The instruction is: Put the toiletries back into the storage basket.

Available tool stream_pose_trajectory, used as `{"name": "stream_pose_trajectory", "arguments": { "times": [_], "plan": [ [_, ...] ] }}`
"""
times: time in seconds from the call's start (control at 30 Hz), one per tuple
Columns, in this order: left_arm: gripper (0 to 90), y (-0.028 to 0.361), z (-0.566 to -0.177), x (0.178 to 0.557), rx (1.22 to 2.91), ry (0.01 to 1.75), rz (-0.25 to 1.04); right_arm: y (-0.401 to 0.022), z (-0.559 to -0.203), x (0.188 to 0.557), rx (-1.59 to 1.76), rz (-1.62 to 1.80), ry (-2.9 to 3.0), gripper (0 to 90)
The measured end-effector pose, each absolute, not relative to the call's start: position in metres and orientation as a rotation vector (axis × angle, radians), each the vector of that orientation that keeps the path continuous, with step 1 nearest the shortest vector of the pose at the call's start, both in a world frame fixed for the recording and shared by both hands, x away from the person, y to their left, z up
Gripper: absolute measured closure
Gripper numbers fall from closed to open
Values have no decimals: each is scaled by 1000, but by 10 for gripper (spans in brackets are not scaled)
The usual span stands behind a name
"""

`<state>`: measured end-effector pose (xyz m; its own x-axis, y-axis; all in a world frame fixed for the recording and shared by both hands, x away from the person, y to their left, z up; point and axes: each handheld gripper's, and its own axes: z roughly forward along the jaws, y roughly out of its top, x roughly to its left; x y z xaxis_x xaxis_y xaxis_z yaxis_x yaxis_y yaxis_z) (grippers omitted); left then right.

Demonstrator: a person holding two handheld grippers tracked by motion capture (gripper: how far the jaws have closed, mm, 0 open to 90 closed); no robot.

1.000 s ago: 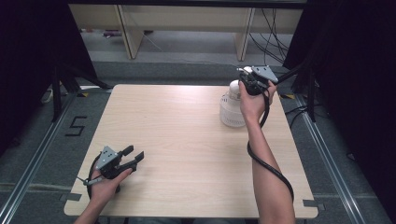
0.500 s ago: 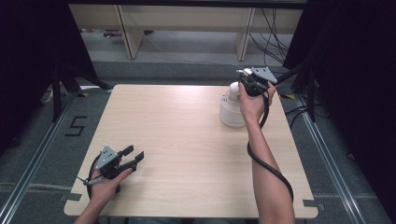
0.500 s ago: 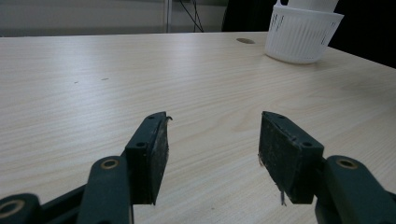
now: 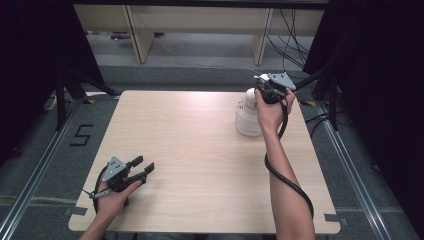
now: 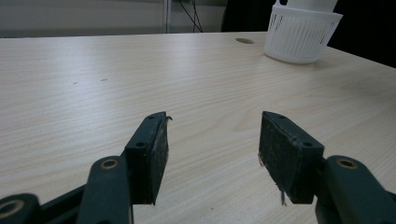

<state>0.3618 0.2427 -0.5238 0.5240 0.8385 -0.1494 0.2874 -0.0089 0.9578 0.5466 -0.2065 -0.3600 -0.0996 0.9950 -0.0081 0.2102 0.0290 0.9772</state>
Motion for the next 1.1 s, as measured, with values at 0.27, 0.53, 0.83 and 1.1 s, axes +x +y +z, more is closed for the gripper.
{"name": "stream_pose_trajectory", "arguments": {
  "times": [0.27, 0.53, 0.83, 1.1],
  "plan": [
    [417, 243, -524, 361, 1576, 996, 578, -209, -362, 543, 1312, 1150, 1451, 409],
    [416, 243, -523, 361, 1582, 1001, 582, -210, -363, 535, 1322, 1156, 1454, 335],
    [416, 242, -523, 361, 1584, 1000, 583, -213, -359, 524, 1319, 1158, 1467, 306],
    [416, 243, -523, 361, 1584, 1000, 584, -214, -360, 513, 1313, 1161, 1478, 294]
  ]
}}
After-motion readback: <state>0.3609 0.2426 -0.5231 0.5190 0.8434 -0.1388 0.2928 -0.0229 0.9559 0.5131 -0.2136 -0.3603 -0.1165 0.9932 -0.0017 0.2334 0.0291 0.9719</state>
